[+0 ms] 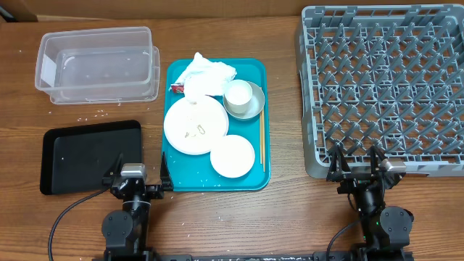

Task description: Sort waste into correct bins and load items into the dishwasher

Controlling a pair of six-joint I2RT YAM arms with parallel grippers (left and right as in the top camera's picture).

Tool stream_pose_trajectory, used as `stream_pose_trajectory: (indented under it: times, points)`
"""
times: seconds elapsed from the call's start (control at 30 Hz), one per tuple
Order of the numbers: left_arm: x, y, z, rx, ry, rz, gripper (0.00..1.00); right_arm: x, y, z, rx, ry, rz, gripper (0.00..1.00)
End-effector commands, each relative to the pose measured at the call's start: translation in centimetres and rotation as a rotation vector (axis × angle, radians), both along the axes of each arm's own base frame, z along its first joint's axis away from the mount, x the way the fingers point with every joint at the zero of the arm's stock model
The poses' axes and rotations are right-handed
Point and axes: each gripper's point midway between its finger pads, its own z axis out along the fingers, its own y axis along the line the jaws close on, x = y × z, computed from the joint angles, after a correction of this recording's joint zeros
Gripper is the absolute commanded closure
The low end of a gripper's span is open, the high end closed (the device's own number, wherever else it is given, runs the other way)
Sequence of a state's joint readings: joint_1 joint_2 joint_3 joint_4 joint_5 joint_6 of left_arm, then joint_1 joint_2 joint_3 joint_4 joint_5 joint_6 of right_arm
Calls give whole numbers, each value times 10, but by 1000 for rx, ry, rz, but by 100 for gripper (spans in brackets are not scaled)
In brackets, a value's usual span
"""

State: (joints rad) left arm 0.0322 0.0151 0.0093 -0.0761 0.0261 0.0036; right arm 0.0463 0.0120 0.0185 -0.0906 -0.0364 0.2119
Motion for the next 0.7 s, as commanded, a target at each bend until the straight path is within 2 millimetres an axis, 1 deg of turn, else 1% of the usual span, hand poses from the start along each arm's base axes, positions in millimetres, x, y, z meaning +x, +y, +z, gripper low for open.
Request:
stream_pose_trajectory:
  times: [0.0,0.57,0.63,0.67]
  points:
    - [0,-2,0,16,-5,-7,0,0,-1,-1,-3,-6,-5,0]
    - [0,-2,0,16,-5,-7,0,0,-1,-1,-3,-6,-5,0]
    - [0,-3,1,6,-9,-16,0,0,-1,-1,-3,-6,-5,0]
    - [0,-8,3,-11,-17,-40,0,0,-1,-1,-3,-6,-5,0]
